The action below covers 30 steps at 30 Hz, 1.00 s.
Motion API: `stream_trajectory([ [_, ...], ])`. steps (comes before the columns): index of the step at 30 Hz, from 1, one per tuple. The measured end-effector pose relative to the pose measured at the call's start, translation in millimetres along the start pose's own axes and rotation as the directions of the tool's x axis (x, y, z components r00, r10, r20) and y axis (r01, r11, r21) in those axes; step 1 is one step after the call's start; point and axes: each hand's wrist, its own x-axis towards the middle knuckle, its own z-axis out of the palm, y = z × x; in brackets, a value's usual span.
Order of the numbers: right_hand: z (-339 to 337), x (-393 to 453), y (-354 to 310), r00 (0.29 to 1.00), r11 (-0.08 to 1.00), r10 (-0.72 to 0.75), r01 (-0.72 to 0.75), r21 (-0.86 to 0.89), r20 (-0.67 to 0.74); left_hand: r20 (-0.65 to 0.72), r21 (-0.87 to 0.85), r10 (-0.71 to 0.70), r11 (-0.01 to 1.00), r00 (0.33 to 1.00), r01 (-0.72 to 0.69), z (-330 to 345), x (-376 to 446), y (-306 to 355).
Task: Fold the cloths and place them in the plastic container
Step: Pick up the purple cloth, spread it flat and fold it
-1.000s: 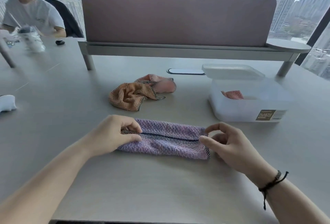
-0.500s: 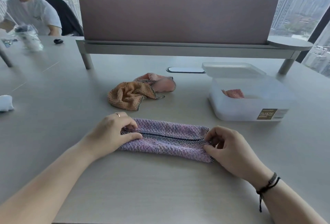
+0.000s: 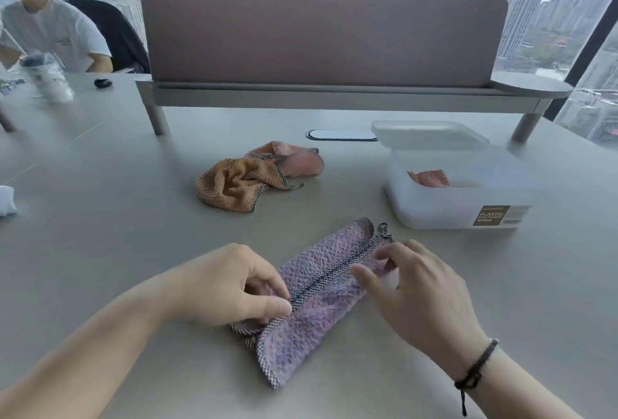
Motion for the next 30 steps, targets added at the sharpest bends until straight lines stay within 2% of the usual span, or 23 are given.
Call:
stream_trajectory([
  [1, 3, -1, -3, 0.998, 0.999, -0.014, 0.016, -0.036, 0.068, 0.086, -0.085, 0.026, 0.996, 0.996, -0.019, -2, 0, 6],
  [2, 7, -1, -4, 0.993, 0.997, -0.027, 0.035, -0.074, 0.117, 0.086, -0.158, 0.078, 0.985, 0.993, -0.064, -3, 2, 9],
  [4, 11, 8, -4, 0.98, 0.994, -0.047, 0.065, -0.087, 0.195, -0.123, -0.192, 0.145, 0.967, 0.982, -0.167, -4, 17, 3],
  [6, 15, 22, -1, 0.954, 0.994, -0.09, 0.103, -0.031, 0.287, -0.339, 0.036, 0.21, 0.977, 0.917, -0.211, -3, 39, -12],
  [7, 17, 31, 2, 0.935, 0.991, -0.121, 0.131, -0.009, 0.332, -0.357, 0.168, 0.266, 0.961, 0.895, -0.219, -2, 51, -20],
  [9, 21, 49, 7, 0.894, 0.979, -0.188, 0.201, 0.011, 0.406, -0.261, 0.34, 0.307, 0.917, 0.915, -0.21, -1, 70, -32],
  [11, 22, 67, 10, 0.859, 0.97, -0.227, 0.241, 0.028, 0.46, -0.152, 0.439, 0.254, 0.883, 0.955, -0.165, 2, 85, -37],
  [13, 21, 83, 14, 0.845, 0.966, -0.24, 0.256, 0.032, 0.478, -0.101, 0.502, 0.189, 0.857, 0.977, -0.114, 5, 96, -34],
  [18, 29, 89, 24, 0.885, 0.949, -0.31, 0.308, 0.062, 0.348, -0.142, 0.573, 0.067, 0.819, 0.988, 0.027, 8, 107, -28],
  [21, 31, 80, 26, 0.871, 0.922, -0.386, 0.362, 0.135, 0.303, -0.17, 0.581, 0.035, 0.811, 0.985, 0.071, 12, 106, -32],
  [25, 32, 72, 23, 0.798, 0.887, -0.446, 0.456, 0.077, 0.405, -0.179, 0.566, 0.035, 0.821, 0.983, 0.074, 12, 105, -33],
  [30, 30, 69, 21, 0.769, 0.881, -0.412, 0.474, -0.003, 0.489, -0.118, 0.565, 0.102, 0.825, 0.988, -0.018, 9, 99, -34],
])
